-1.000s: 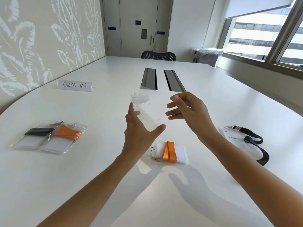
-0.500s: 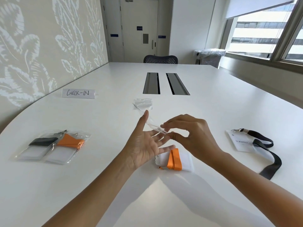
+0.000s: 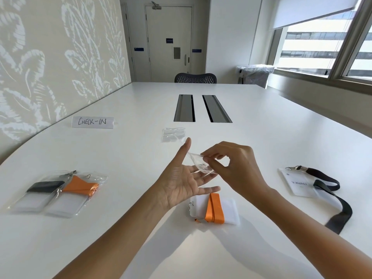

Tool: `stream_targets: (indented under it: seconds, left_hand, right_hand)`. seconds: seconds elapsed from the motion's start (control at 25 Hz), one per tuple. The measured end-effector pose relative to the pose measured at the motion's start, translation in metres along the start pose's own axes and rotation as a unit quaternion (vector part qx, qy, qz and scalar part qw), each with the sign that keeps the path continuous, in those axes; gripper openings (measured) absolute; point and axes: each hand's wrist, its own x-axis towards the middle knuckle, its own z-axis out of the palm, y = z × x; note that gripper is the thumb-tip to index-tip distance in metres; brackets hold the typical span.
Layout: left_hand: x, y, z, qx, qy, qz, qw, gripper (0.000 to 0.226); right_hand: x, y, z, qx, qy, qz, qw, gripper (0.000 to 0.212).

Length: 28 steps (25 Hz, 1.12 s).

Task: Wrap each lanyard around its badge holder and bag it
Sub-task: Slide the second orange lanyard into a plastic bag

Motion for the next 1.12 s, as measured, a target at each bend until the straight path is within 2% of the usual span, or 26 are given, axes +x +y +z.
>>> stream_targets:
  seconds: [0.16, 0.36, 0.56, 0.72, 0.8, 0.84, 0.96, 1.04, 1.12]
  left_hand:
    - [0.004, 0.0, 0.0, -0.002, -0.018, 0.0, 1.0, 0.094]
    - [0.006, 0.0, -0.002, 0.009, -0.005, -0.004, 1.0, 0.095]
    - [0.007, 0.001, -0.004, 0.017, 0.016, -0.004, 1.0, 0.089]
    - [0.005, 0.008, -0.008, 0.032, 0.046, 0.016, 0.998, 0.082]
    - [0.004, 0.016, -0.011, 0.029, 0.059, 0.032, 0.997, 0.083]
    - [0.003, 0.02, -0.013, 0.031, 0.065, 0.04, 0.997, 0.084]
    - [0.001, 0.027, -0.017, 0.03, 0.072, 0.054, 0.995, 0.083]
    - [0.001, 0.028, -0.018, 0.026, 0.077, 0.058, 0.995, 0.081]
    - [0.0, 0.028, -0.017, 0.026, 0.086, 0.059, 0.994, 0.081]
  right_hand:
    - [-0.001, 0.0, 0.002, -0.001, 0.019, 0.006, 1.0, 0.009]
    - [-0.001, 0.004, 0.004, -0.016, 0.053, 0.034, 0.998, 0.007]
    - [-0.002, 0.002, 0.005, -0.025, 0.039, 0.039, 0.998, 0.006]
    - [-0.001, 0.006, -0.005, -0.002, 0.03, 0.107, 0.994, 0.012]
    - [0.001, 0.015, -0.014, -0.017, -0.037, 0.183, 0.982, 0.016]
    - [0.0, 0.02, -0.018, -0.03, -0.111, 0.224, 0.968, 0.02]
    - [-0.007, 0.026, -0.019, -0.057, -0.366, 0.289, 0.883, 0.045]
    - [-0.014, 0.025, -0.011, -0.057, -0.438, 0.269, 0.856, 0.058]
    - [-0.016, 0.024, -0.006, -0.049, -0.451, 0.254, 0.854, 0.057]
